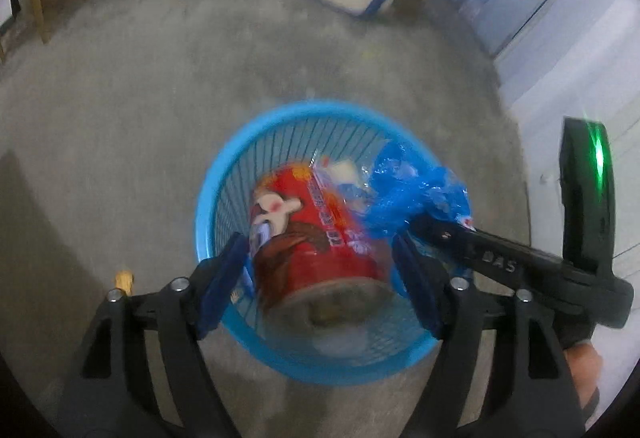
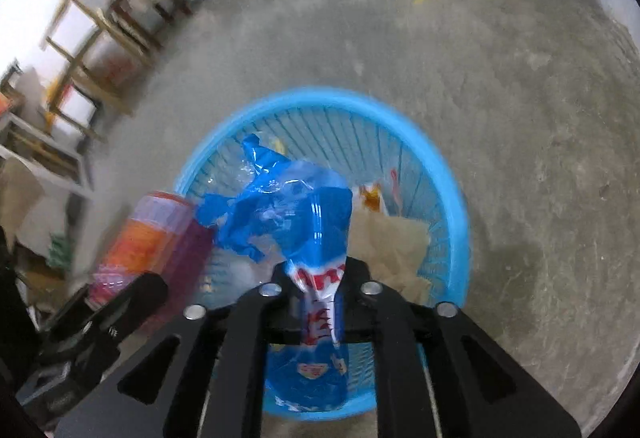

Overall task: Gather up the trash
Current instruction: 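Carry can and blue bag over the wastebasket and open both tools, then move both tools back over the table toward the green bottle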

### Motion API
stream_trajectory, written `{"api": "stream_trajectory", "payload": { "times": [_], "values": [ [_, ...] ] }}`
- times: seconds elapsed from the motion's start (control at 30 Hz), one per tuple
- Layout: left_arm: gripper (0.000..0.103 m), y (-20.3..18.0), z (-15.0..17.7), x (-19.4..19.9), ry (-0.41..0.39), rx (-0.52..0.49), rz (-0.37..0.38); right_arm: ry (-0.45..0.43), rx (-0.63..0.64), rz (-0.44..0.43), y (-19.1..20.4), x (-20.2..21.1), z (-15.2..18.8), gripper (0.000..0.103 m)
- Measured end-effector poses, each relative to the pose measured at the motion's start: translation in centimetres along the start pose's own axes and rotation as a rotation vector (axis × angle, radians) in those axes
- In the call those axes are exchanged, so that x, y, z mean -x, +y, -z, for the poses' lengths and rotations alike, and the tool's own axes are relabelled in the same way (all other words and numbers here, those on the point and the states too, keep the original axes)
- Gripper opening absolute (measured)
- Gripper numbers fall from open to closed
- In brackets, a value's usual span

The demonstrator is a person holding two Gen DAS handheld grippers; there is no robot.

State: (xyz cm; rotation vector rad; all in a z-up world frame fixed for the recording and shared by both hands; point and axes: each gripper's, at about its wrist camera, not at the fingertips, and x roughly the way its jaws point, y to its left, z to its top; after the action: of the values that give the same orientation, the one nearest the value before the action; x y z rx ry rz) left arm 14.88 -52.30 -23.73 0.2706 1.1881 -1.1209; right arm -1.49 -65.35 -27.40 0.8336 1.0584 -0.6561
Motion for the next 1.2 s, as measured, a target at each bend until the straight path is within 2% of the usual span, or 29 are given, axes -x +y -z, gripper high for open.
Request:
{"api": "stream_trajectory", "payload": {
  "times": [0.03, 0.1, 0.17, 0.23, 0.33, 0.57, 0.6, 0.67, 0.7, 0.77, 0.83, 0.93, 1.07, 1.2],
  "values": [
    [0.077, 0.5, 0.1, -0.4, 0.013, 0.017, -0.004, 0.013, 0.006, 0.015, 0.0, -0.4, 0.1, 0.028],
    [0.081, 1.0, 0.3, -0.2, 0.008, 0.037, 0.026, -0.005, 0.031, 0.021, 0.1, 0.0, 0.5, 0.036],
    [0.083, 1.3, -0.1, 0.7, -0.021, 0.011, 0.04, -0.032, 0.045, 0.027, 0.0, 0.7, 0.7, 0.053],
    [0.083, 0.9, 0.5, 1.7, -0.035, -0.016, 0.043, -0.063, 0.041, 0.011, -0.5, 1.6, 0.9, 0.059],
    [0.083, 0.6, 0.5, 3.1, -0.059, -0.023, 0.054, -0.104, 0.003, -0.034, -1.6, 3.6, 1.1, 0.06],
    [0.083, -2.5, 1.5, 8.5, -0.118, -0.072, 0.075, -0.218, -0.046, -0.126, -3.2, 8.1, 1.4, 0.06],
    [0.083, -2.9, 1.6, 9.4, -0.127, -0.085, 0.075, -0.237, -0.048, -0.138, -3.3, 8.5, 1.3, 0.059],
    [0.083, -3.6, 2.2, 11.4, -0.142, -0.106, 0.082, -0.242, -0.044, -0.141, -3.1, 8.5, 0.8, 0.04],
    [0.083, -4.0, 2.6, 12.8, -0.15, -0.117, 0.085, -0.24, -0.046, -0.138, -3.0, 8.4, 0.6, 0.036],
    [0.083, -4.5, 3.4, 15.2, -0.161, -0.14, 0.091, -0.229, -0.055, -0.138, -2.3, 7.9, -0.1, 0.019],
    [0.083, -5.1, 4.4, 18.3, -0.174, -0.162, 0.097, -0.224, -0.063, -0.15, -1.8, 7.2, -0.9, 0.012],
    [0.083, -5.1, 6.0, 23.3, -0.21, -0.18, 0.12, -0.248, -0.062, -0.169, -0.7, 6.8, -2.2, 0.01],
    [0.083, -3.9, 8.3, 29.7, -0.266, -0.148, 0.117, -0.275, -0.019, -0.171, 1.4, 7.1, -3.5, 0.009],
    [0.084, -1.9, 11.2, 36.2, -0.363, -0.115, 0.06, -0.234, 0.064, -0.075, 3.0, 4.7, -4.5, 0.009]
  ]
}}
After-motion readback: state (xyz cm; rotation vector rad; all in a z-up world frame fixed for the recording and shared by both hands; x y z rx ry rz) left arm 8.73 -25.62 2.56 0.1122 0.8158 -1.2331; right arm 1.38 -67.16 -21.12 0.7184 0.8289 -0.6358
